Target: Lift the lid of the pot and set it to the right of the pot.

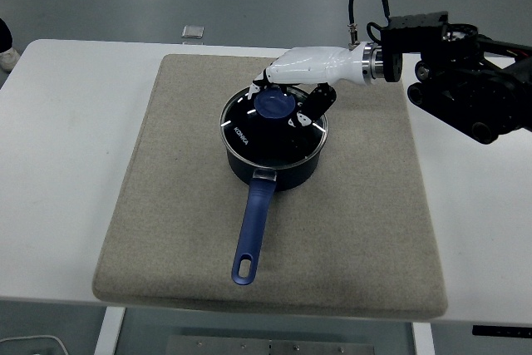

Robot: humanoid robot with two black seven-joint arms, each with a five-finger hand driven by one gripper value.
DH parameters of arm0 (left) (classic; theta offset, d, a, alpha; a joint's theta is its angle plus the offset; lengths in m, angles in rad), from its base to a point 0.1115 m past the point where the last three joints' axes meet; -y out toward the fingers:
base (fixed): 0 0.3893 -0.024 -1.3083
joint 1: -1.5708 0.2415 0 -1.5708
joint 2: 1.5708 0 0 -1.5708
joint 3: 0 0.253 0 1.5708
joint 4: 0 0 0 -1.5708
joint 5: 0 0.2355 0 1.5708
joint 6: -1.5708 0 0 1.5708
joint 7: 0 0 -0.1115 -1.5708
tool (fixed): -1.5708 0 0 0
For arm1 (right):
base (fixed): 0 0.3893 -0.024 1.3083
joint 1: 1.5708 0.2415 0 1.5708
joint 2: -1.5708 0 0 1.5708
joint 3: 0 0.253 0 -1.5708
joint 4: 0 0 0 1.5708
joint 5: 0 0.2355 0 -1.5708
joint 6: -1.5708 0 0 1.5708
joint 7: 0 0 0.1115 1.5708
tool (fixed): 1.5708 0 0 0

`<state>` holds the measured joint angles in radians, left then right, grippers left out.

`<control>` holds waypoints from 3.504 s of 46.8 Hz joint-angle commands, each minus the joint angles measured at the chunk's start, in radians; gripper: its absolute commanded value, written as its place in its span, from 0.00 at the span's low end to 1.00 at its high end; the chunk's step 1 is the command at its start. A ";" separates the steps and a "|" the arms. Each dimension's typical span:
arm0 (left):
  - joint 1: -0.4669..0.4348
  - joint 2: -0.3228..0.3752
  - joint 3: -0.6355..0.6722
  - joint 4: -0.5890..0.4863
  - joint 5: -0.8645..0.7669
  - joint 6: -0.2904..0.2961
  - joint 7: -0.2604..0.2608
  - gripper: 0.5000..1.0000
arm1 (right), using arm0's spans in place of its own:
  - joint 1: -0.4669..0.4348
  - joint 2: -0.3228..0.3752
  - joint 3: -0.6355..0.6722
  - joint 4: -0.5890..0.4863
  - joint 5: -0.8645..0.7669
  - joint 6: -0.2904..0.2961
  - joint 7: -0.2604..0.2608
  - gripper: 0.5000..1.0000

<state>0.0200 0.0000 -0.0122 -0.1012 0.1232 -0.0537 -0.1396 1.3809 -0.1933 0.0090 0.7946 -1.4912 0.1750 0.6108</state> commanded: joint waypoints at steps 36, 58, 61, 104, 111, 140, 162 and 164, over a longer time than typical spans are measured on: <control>0.000 0.000 0.000 0.000 -0.001 0.000 0.000 1.00 | 0.039 0.003 0.003 -0.002 0.006 0.000 0.000 0.00; 0.000 0.000 -0.002 0.000 -0.001 0.000 0.000 1.00 | 0.079 0.000 0.022 -0.035 0.011 0.001 0.000 0.00; 0.000 0.000 -0.002 0.000 -0.001 0.000 0.000 1.00 | 0.081 0.000 0.022 -0.051 0.017 0.001 0.000 0.00; 0.000 0.000 0.000 0.000 -0.001 0.000 0.000 1.00 | 0.073 0.005 0.009 -0.310 0.164 -0.017 0.000 0.00; 0.000 0.000 0.000 0.000 -0.001 0.000 0.000 1.00 | 0.067 -0.003 0.006 -0.333 0.161 -0.025 0.000 0.00; 0.000 0.000 0.000 0.000 -0.001 0.000 0.000 1.00 | -0.008 -0.011 -0.030 -0.440 0.155 -0.078 0.000 0.00; 0.000 0.000 0.000 0.000 -0.001 0.000 0.000 1.00 | -0.022 -0.012 -0.080 -0.489 0.167 -0.075 0.000 0.00; 0.000 0.000 0.000 0.000 -0.001 0.000 0.000 1.00 | -0.029 -0.012 -0.080 -0.492 0.166 -0.075 0.000 0.00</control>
<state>0.0197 0.0000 -0.0123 -0.1012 0.1231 -0.0537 -0.1396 1.3624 -0.2065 -0.0696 0.3067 -1.3249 0.0995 0.6109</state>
